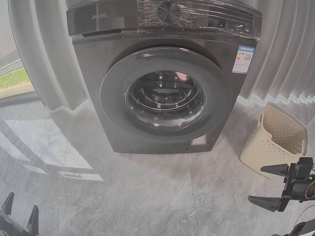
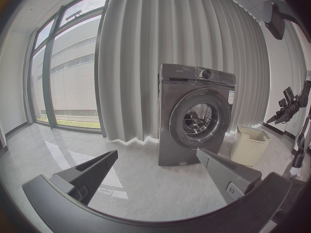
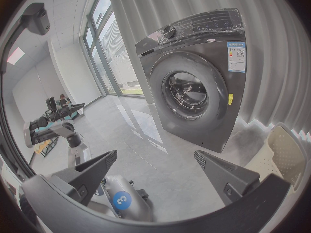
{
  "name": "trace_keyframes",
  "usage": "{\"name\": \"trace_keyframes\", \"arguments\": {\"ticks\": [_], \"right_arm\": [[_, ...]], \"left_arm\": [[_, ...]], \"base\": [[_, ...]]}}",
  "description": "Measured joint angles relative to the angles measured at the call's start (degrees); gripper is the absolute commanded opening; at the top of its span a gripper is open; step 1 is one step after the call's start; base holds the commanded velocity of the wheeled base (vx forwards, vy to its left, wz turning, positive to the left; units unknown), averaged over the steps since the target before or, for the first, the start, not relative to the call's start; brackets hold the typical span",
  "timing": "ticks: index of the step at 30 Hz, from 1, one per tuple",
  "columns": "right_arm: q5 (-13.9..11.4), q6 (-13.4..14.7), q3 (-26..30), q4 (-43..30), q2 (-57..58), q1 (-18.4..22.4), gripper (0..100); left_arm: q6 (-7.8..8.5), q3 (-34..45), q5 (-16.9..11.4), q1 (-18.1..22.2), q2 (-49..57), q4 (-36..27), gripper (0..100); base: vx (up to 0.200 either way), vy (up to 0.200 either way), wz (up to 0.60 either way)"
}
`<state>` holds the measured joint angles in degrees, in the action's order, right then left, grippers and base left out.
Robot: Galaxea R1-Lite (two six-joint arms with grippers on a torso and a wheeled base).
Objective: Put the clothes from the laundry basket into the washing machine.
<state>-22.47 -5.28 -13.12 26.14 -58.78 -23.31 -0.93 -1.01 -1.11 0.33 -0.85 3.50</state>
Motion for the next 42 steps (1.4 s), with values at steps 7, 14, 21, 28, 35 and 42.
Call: {"name": "trace_keyframes", "arguments": {"ticks": [7, 14, 21, 28, 35, 42], "right_arm": [[-2.2, 9.7, -4.1, 3.1, -2.5, -0.4, 100], [-4.4, 13.9, -9.0, 9.0, -12.3, -0.5, 100], [-4.6, 17.9, -13.3, 21.6, -23.2, -0.3, 100], [-2.2, 21.6, -16.4, 30.7, -30.9, 1.4, 100], [1.0, 21.8, -18.4, 35.5, -35.4, 3.0, 100], [3.1, 22.0, -21.1, 38.2, -38.3, 4.1, 100]], "left_arm": [[-0.85, 0.0, -0.1, 0.0, 0.0, 0.0, 100], [-0.84, 0.0, -0.1, 0.0, 0.0, 0.0, 100], [-0.85, 0.0, -0.1, 0.0, 0.0, 0.0, 100], [-0.55, 0.0, 0.0, 0.0, 0.0, 0.0, 100], [-0.51, 0.0, 0.0, 0.0, -0.1, 0.1, 100], [-0.6, 0.0, -0.1, 0.0, -0.1, 0.1, 100]], "base": [[0.086, 0.0, 0.0], [0.0, 0.0, 0.0], [0.086, 0.0, 0.0], [0.0, 0.0, 0.0], [0.0, 0.0, 0.0], [0.0, 0.0, 0.0]]}}
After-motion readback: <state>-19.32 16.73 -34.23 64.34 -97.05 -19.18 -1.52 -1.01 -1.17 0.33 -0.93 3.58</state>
